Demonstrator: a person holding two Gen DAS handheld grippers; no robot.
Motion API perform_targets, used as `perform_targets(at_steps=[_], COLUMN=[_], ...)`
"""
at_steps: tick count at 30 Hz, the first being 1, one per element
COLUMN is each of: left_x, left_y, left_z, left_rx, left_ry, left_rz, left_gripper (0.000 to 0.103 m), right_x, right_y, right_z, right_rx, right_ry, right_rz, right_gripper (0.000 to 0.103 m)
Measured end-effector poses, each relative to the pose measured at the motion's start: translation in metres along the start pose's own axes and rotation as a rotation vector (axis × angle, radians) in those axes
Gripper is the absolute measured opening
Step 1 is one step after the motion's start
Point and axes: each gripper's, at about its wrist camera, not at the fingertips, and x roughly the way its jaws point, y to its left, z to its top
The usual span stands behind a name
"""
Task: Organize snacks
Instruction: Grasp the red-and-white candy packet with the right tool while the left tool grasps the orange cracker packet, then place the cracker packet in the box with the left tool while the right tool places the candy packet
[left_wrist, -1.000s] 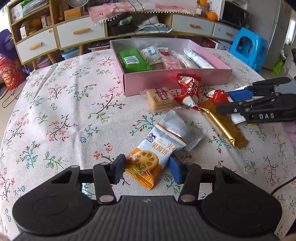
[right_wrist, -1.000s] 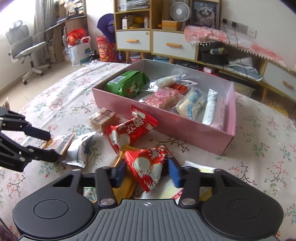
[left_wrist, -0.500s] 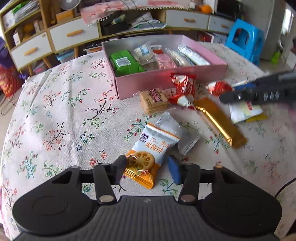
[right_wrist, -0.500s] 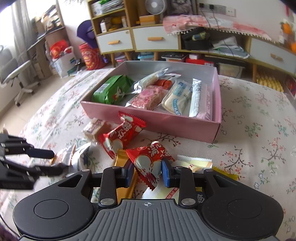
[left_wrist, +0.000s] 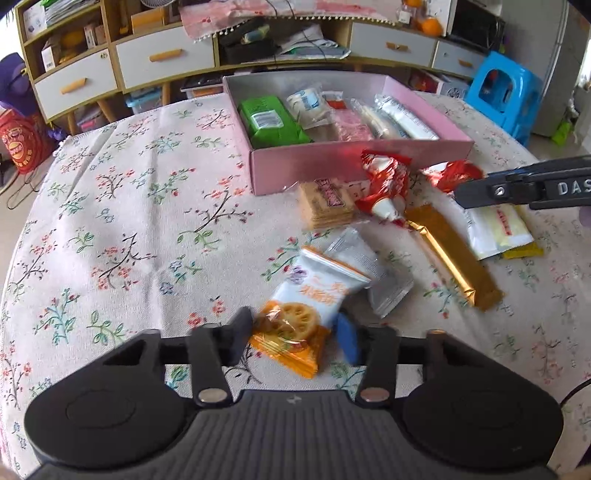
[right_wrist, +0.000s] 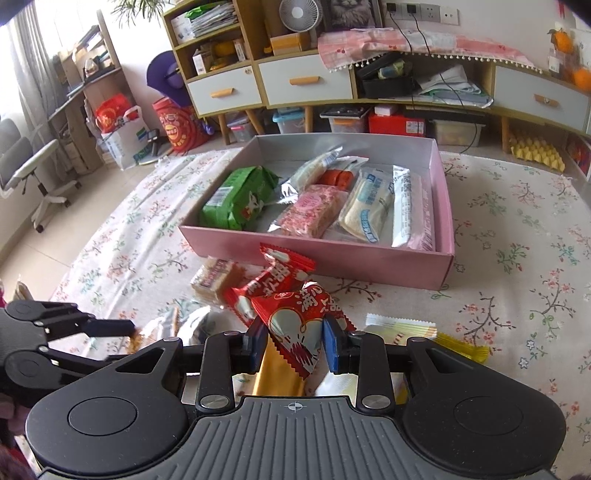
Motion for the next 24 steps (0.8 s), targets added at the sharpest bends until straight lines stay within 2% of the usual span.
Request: perform_targets(at_steps=[2,13,22,24], left_x=[-0.002,-0.008,-0.017,-0.019], left_y=[0.001,0.017,0.020,0.020], left_z=[0.002,0.008,0.029,0.034], left_rx=[-0.014,-0.140,-0.232,-0.255], left_ry=[-0.001,-0.019,-0.070,-0.085], left_rz=[-0.005,-0.032,-0.070,-0.082], left_gripper=[0.032,0.028,0.012,0.011], right_x=[0.000,0.000,-0.005,-0.003], right_y=[0.000,-0.015,-0.031,-0.035], right_z=[0.002,0.016,0.032,0.036], right_rx=[0.014,0.138,0.255,0.282], right_ry=[-0.001,-0.007,-0.052,-0.059], right_rz=[0.010,0.083,0.132,0.136], right_gripper=[0.030,0.030,0.030,0.030])
